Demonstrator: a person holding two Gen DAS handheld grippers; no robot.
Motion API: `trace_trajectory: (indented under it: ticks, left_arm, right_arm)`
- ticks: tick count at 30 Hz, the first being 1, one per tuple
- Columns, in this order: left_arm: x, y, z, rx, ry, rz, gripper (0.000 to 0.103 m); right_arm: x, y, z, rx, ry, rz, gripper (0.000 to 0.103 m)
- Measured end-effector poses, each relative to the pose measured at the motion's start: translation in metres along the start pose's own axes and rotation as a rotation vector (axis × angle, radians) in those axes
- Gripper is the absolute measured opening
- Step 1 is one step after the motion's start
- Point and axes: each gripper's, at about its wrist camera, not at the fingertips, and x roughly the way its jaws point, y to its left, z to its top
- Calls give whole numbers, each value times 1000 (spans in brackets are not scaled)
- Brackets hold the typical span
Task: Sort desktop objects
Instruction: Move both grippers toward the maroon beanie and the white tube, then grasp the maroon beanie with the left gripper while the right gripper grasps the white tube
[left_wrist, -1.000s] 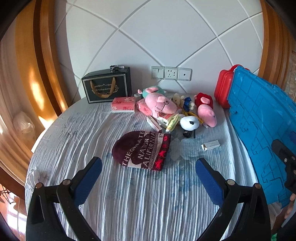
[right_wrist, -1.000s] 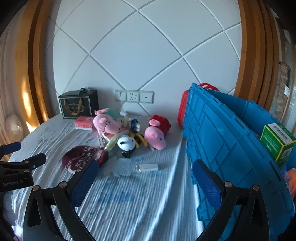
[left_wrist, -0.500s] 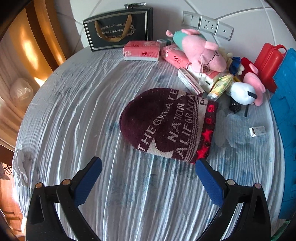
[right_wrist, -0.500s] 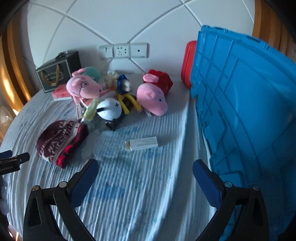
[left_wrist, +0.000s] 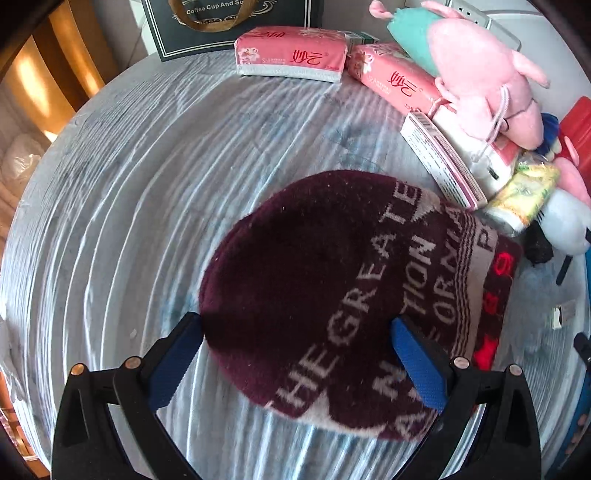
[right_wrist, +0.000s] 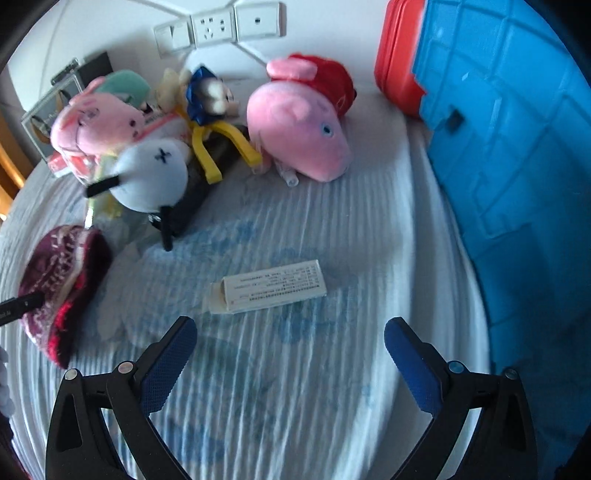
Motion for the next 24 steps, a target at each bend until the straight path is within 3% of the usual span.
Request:
trace_trajectory:
  ticks: [4,11,13,16,18,21,22,24]
  left_arm:
    - [15,2,11,-45,18,-23,103]
    - [17,-6,27,-20,5,-20,103]
    - [12,-10,21,-36,-2,-20,96]
    - [-2,-22,11,27,-7,-27,72]
    - [-12,-29,3,66,-19,-20,49]
    - [-23,-34,-7,107,-36,-5,36]
    - [-28,-35,-9,119,-49,7,34]
    - [-33,-33,-8,125,-61,4,32]
  right_arm:
    - [16,-3,4,28,35,20,103]
    - [21,-17,12,80,49,26,103]
    - [25,-22,15,129,65,32,103]
    - [28,-29,21,206,84,46,103]
    - [30,-31,25,232,96,55,103]
    - [30,-27,31,233,113,47,102]
    - [29,-26,33,229,112,40,99]
    - [26,-21,35,213,113,37,75]
